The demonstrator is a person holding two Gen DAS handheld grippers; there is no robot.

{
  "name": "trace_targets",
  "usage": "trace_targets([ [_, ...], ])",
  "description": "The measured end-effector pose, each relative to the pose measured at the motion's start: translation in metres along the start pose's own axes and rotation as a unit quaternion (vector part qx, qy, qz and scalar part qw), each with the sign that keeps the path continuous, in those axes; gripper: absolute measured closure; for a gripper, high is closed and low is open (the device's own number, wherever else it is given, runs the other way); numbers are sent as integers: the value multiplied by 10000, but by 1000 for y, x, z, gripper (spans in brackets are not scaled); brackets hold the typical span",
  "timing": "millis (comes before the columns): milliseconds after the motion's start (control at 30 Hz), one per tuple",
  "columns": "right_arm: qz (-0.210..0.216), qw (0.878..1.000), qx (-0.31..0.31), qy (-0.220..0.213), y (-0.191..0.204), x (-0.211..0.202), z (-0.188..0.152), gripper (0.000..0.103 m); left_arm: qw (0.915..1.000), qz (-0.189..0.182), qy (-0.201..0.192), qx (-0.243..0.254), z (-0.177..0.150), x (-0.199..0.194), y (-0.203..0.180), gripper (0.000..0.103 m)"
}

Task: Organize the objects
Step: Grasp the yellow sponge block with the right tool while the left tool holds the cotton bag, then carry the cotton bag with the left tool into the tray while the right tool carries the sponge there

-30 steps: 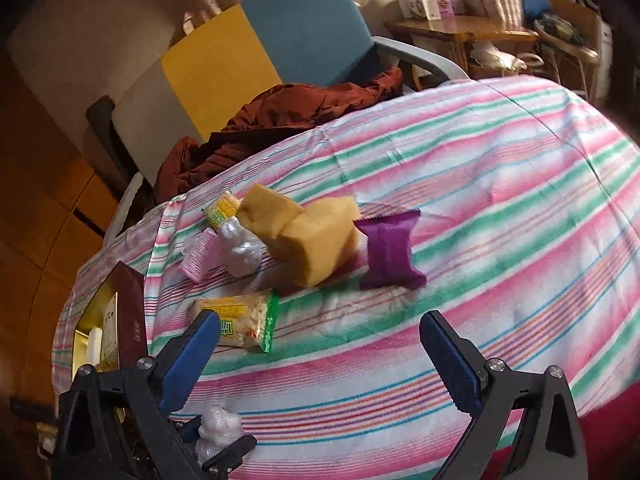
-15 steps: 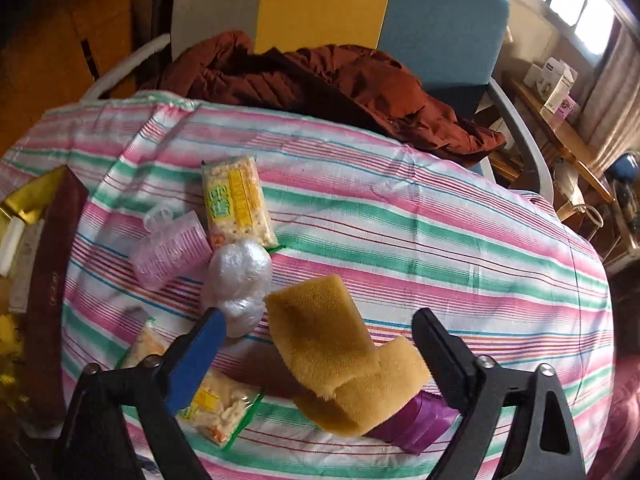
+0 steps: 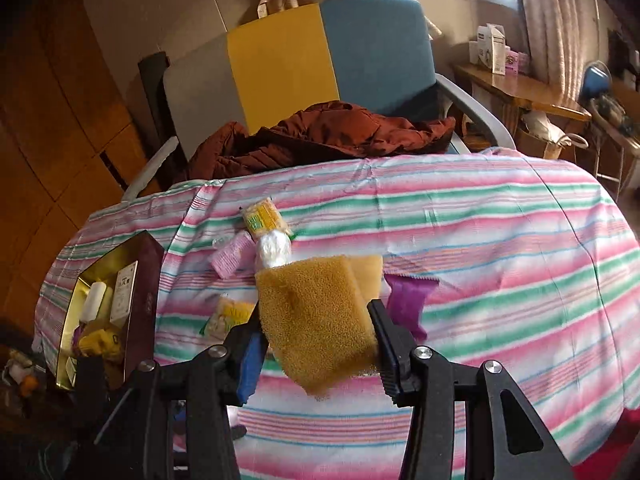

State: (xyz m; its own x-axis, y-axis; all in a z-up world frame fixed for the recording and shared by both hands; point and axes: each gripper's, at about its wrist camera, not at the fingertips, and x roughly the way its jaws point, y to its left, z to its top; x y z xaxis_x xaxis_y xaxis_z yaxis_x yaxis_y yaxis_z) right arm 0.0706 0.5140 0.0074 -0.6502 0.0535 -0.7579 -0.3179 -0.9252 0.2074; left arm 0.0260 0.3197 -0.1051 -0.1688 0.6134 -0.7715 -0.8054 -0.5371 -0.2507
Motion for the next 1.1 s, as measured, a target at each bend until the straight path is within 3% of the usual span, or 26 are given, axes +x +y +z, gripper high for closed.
trace_targets([
  [267,35,9983,486,333,0,20,-65,54,9989,401,108,214,-11,-11,-8,66],
  [500,-165,9983,353,441,1,34,-67,54,9970,684,22,363,-22,-16,-13,66],
  [1100,-176,9987,176,452,7,35,-68,54,9940,914,-30,597,-19,-10,-19,66],
])
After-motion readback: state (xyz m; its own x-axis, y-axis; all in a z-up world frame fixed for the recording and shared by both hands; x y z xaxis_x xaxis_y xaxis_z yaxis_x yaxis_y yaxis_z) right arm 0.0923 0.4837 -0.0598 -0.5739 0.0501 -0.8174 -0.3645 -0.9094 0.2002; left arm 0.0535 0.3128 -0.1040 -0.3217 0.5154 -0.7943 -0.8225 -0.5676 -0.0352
